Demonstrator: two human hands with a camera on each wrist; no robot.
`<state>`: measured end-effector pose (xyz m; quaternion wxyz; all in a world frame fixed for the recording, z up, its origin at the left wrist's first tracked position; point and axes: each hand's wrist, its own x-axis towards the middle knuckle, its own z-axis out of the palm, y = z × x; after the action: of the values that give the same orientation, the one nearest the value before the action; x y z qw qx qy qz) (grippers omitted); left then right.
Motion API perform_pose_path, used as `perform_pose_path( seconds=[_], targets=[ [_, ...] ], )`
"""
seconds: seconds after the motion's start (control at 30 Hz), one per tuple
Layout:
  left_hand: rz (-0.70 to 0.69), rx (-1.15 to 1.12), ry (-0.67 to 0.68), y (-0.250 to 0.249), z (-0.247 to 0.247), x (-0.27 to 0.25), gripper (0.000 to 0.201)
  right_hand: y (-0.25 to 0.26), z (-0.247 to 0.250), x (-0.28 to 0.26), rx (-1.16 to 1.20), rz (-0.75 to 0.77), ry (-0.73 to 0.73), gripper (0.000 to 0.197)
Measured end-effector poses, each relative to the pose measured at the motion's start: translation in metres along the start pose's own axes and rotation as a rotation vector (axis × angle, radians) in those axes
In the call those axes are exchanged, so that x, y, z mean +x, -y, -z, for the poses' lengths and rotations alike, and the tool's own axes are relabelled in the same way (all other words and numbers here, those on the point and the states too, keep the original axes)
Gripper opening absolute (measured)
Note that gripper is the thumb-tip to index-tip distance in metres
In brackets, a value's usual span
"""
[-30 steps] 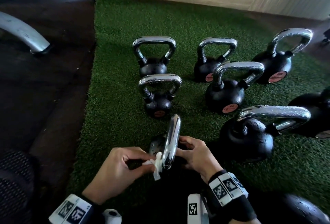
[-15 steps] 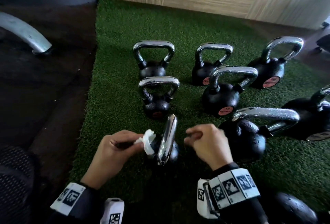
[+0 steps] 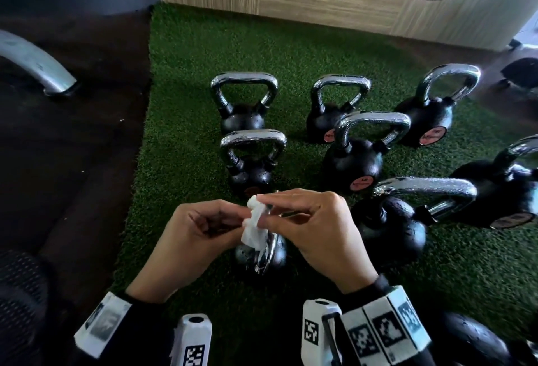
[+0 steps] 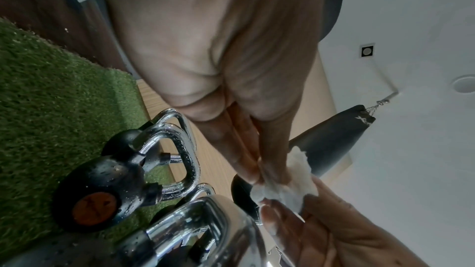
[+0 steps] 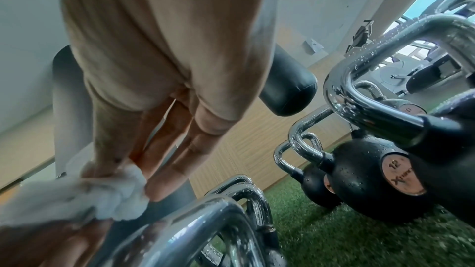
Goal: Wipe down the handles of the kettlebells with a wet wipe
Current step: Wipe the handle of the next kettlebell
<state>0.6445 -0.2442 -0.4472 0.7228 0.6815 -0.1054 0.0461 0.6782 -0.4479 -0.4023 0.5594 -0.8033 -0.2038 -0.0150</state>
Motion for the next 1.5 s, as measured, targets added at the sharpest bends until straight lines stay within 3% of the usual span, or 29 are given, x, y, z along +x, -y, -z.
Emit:
perform_pose_path(
  seconds=[0.23,0.33,0.47,0.57,0.63,0.77,0.97,1.1,1.33,1.5],
  targets=[
    [0.048,0.048,0.109,0.004,0.009,-0.007,0.048,-0.009,-0.004,-0.001,0.015,-0.033,-0.054,0.018],
    [0.06,0.31,0.117,0.023,0.02,-0.006,0.069,-0.021,0.005,0.001,0.009,-0.094,-0.193,0.016],
    [0.085,0.718,0.322,0.056,0.028,-0.003,0.106,-0.047,0.015,0.001,-0.184,-0.204,-0.332,0.014],
    [0.025,0.772,0.455,0.08,0.016,0.001,0.124,-0.069,0.005,0.005,-0.273,-0.289,-0.335,0.013],
    [-0.019,0.756,0.438,0.091,0.002,0.004,0.133,-0.083,-0.007,0.007,-0.231,-0.373,-0.312,0.012],
    [-0.01,0.671,0.274,0.102,-0.012,0.004,0.132,-0.099,-0.028,0.006,-0.069,-0.516,-0.324,0.011],
    [0.025,0.695,0.248,0.109,-0.011,0.005,0.136,-0.105,-0.033,-0.001,0.193,-0.568,-0.202,0.025],
    [0.035,0.68,0.243,0.109,-0.011,0.006,0.136,-0.106,-0.035,0.007,0.084,-0.555,-0.258,0.023],
    [0.009,0.713,0.253,0.105,-0.013,0.006,0.132,-0.097,-0.034,0.017,0.363,-0.412,-0.389,0.02],
    [0.081,0.67,0.237,0.104,-0.013,0.01,0.133,-0.095,-0.03,0.021,0.496,-0.549,-0.299,0.02]
  ],
)
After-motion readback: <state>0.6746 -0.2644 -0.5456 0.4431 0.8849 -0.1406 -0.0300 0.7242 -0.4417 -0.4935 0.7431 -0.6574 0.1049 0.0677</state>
